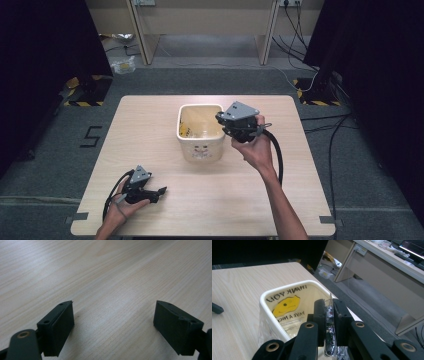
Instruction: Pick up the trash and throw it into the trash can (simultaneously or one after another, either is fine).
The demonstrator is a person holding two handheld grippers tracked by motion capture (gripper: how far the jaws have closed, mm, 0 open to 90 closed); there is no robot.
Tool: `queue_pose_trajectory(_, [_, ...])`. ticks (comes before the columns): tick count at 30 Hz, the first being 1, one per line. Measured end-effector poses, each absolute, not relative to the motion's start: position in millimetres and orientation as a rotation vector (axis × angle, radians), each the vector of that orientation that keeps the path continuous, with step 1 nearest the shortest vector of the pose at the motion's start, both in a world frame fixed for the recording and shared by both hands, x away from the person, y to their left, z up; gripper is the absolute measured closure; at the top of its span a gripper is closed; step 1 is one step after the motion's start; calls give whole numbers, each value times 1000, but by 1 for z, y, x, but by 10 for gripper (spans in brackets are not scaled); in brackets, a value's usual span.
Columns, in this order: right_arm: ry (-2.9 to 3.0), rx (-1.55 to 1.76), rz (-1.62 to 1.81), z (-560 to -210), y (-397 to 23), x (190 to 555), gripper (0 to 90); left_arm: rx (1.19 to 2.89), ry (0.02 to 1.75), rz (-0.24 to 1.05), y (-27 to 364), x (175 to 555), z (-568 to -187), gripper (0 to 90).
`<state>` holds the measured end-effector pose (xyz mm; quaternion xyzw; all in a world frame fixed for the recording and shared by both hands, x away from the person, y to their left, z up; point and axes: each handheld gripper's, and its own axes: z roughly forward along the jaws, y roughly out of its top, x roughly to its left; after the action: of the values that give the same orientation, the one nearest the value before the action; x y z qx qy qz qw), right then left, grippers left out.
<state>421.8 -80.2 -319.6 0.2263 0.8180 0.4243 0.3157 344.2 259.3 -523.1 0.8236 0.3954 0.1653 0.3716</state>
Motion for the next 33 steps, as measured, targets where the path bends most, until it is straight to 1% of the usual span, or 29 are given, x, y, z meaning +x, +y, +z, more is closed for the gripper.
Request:
queue_pose_trajectory(8, [2196,550,1114,-321,-51,433,824,2105,1015,427,259,344,-524,159])
queue_pose_trajectory(16, [2260,550,1087,-335,-26,452,824,2102,1016,427,259,344,-524,159])
queue_pose_trajectory(26, [2317,595,1051,-355,-15,471,823,2104,1015,425,259,344,-523,159])
queue_pose_trajectory(33, [2357,613,1022,-363,-14,478,823,2104,1015,425,259,344,-523,159])
